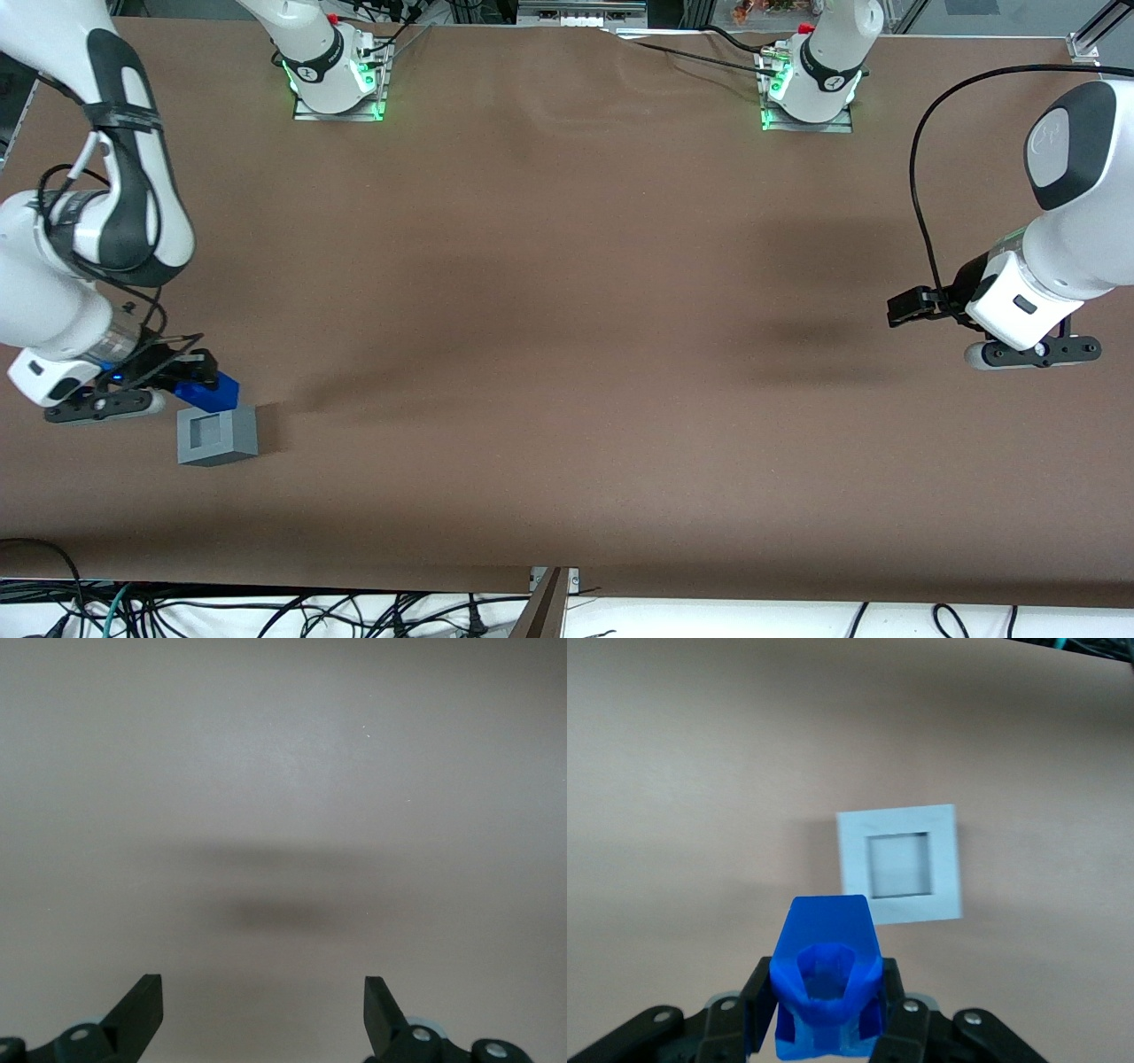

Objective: Insert blue part into gray base with right arm
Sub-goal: 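Carry the blue block over the gray base's opening and lower it in, then open the right gripper to release the blue block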

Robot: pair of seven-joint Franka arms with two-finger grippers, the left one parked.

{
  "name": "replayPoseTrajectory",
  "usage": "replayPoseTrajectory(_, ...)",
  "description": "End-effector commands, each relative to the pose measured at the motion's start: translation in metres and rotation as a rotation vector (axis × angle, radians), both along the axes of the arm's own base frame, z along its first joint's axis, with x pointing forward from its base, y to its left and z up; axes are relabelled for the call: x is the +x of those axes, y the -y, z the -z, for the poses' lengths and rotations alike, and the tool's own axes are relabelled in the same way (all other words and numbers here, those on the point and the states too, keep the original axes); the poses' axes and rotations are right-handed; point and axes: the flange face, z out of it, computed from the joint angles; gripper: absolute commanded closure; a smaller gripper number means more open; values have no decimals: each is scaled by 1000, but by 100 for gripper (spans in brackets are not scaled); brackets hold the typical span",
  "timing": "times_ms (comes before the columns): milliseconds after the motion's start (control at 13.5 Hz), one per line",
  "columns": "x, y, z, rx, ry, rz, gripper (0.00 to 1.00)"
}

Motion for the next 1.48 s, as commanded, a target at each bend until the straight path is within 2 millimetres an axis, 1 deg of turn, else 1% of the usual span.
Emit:
replayPoseTrajectory(0, 19, 6, 13, 10, 4, -64, 71)
replayPoseTrajectory(74, 25, 10, 16, 7, 8, -71, 71)
replayPoseTrajectory(148, 29, 16, 22, 7, 9, -76, 71)
replayPoseTrajectory(222, 34, 20, 24, 4, 16, -87, 71)
replayPoseTrajectory(370, 43, 20, 25, 0, 30, -97, 71)
replayPoseTrajectory(519, 47, 21, 24, -5, 36, -111, 71)
replayPoseTrajectory(667, 51, 22, 28, -6, 39, -109, 71)
replayPoseTrajectory(815, 51, 25, 35, -5, 33, -105, 71)
replayPoseTrajectory(889, 51, 31, 39, -6, 34, -97, 71)
replayPoseTrajectory(1111, 50, 40, 55, -6, 14, -100, 71)
replayPoseTrajectory(1185, 49, 44, 57, -5, 11, -97, 71)
replayPoseTrajectory(1407, 49, 44, 65, -1, 3, -89, 71)
